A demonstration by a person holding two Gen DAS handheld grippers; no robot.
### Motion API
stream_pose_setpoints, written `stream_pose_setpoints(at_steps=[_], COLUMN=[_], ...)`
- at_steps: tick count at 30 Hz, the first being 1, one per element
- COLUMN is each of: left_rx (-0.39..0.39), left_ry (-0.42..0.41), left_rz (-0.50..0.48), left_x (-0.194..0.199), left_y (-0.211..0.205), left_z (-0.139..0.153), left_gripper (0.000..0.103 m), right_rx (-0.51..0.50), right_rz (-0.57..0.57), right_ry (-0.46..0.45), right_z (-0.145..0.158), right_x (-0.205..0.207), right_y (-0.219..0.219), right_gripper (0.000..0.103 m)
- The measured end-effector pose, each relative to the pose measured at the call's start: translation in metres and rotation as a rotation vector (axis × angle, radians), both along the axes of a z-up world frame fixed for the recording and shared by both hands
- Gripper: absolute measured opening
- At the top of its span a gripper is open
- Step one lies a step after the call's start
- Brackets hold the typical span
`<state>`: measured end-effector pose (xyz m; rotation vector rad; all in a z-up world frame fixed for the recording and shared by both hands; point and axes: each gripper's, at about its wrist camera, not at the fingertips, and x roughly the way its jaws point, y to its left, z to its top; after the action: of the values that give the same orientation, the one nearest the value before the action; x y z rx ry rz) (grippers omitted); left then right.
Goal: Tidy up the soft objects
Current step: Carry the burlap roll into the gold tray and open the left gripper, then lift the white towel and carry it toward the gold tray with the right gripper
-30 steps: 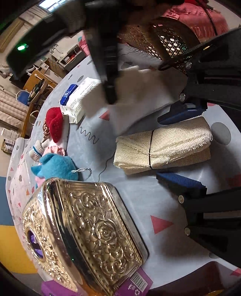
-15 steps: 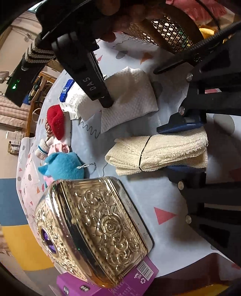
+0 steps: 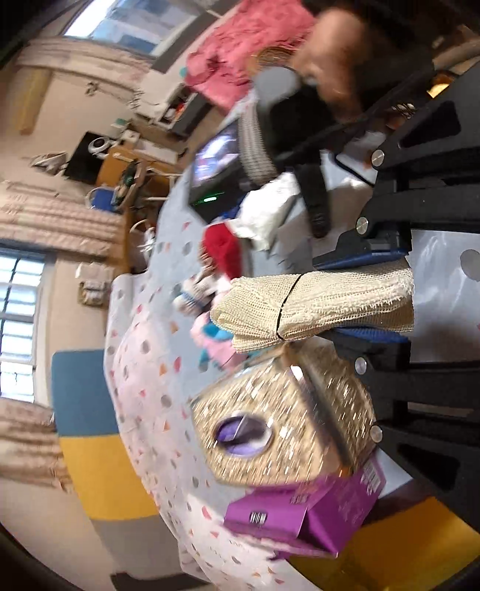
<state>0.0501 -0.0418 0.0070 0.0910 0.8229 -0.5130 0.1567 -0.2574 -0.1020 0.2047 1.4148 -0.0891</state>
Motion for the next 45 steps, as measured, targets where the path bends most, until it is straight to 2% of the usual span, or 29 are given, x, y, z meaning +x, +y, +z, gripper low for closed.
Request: stream_pose_setpoints(at_steps=[8, 12, 15, 19, 24, 28, 34, 36, 37, 41, 45], left_rx=[-0.129, -0.184, -0.187, -0.122, -0.046, -0.033, -0.07, -0.08, -0.084, -0.074, -0.061], left_ry=[-0.069, -0.12, -0.144, -0.115, 0.033, 0.105, 0.166, 0.169, 0.166, 0.148, 0.127], left_rz=[0.134, 0.254, 0.352, 0.503, 0.673, 0.722, 0.754, 0.748, 0.752, 0.751, 0.747], left_x=[0.015, 0.018, 0.016, 0.016, 0.02, 0.033, 0.071, 0.075, 0.076, 0.064, 0.043], left_y=[0.059, 0.11, 0.148, 0.199, 0.245, 0.262, 0.273, 0.271, 0.271, 0.266, 0.259], left_z=[0.05, 0.073, 0.077, 0.055, -0.007, -0.041, -0.051, -0.048, -0.046, -0.041, -0.038], left_gripper=[0.028, 0.029, 0.03, 0.03, 0.031, 0.033, 0.039, 0.054, 0.057, 0.063, 0.063], right_rx=[-0.081, -0.114, -0.146, -0.199, -0.284, -0.286, -0.271, -0.273, -0.272, -0.267, -0.263], right_rz=[0.022, 0.039, 0.059, 0.087, 0.134, 0.122, 0.108, 0.108, 0.106, 0.101, 0.099], right_ry=[-0.047, -0.068, -0.083, -0.111, -0.162, -0.179, -0.189, -0.191, -0.193, -0.196, -0.204], right_z=[0.0, -0.003, -0.009, -0.008, -0.011, -0.012, -0.005, -0.008, -0.007, -0.01, -0.023], right_x=[-0.012, -0.021, -0.025, -0.033, -0.045, -0.054, -0.061, -0.06, -0.062, -0.064, -0.057], right_y=[0.023, 0.045, 0.056, 0.071, 0.097, 0.105, 0.099, 0.098, 0.097, 0.098, 0.091], right_gripper=[0.012, 0.012, 0.012, 0.012, 0.012, 0.012, 0.012, 0.012, 0.012, 0.012, 0.012])
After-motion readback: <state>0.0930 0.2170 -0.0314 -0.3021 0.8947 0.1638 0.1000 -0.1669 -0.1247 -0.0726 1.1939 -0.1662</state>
